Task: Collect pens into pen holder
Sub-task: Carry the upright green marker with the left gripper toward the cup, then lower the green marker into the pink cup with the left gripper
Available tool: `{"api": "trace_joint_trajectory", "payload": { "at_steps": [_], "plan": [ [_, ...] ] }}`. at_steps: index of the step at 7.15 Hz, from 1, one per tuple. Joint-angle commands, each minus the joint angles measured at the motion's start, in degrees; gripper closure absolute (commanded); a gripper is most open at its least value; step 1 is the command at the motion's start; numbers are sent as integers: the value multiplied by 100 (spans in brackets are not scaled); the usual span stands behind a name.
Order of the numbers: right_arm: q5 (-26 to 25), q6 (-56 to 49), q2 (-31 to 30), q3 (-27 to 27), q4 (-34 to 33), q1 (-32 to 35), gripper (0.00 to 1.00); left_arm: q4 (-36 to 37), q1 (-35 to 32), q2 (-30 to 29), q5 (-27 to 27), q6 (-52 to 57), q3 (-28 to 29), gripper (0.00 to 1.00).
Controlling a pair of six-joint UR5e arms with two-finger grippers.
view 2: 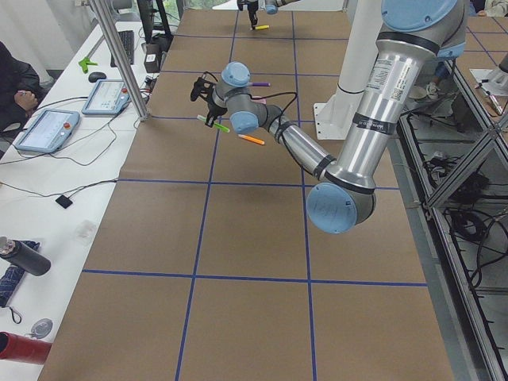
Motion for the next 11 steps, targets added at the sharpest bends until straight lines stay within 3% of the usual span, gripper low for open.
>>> {"api": "trace_joint_trajectory", "payload": {
  "at_steps": [1, 3, 5, 6, 9, 11],
  "plan": [
    [37, 61, 18, 258, -5, 38, 100, -17, 245, -225, 652, -88, -57, 100],
    [107, 359, 114, 409, -40, 195, 100, -52, 1558, -497, 2293, -710, -75, 100],
    [116, 370, 385, 426, -564, 362, 100, -61, 2597, -849, 3761, -1003, -57, 100],
    [151, 378, 396, 470, -628, 372, 100, -70, 2968, -1042, 4160, -1003, -22, 100],
    [266, 887, 378, 662, -620, 390, 100, -244, 3103, -1543, 4208, -1187, 327, 100],
    [335, 932, 334, 822, -637, 390, 100, -1461, 3103, -1668, 4436, -1162, 1292, 100]
  ]
}}
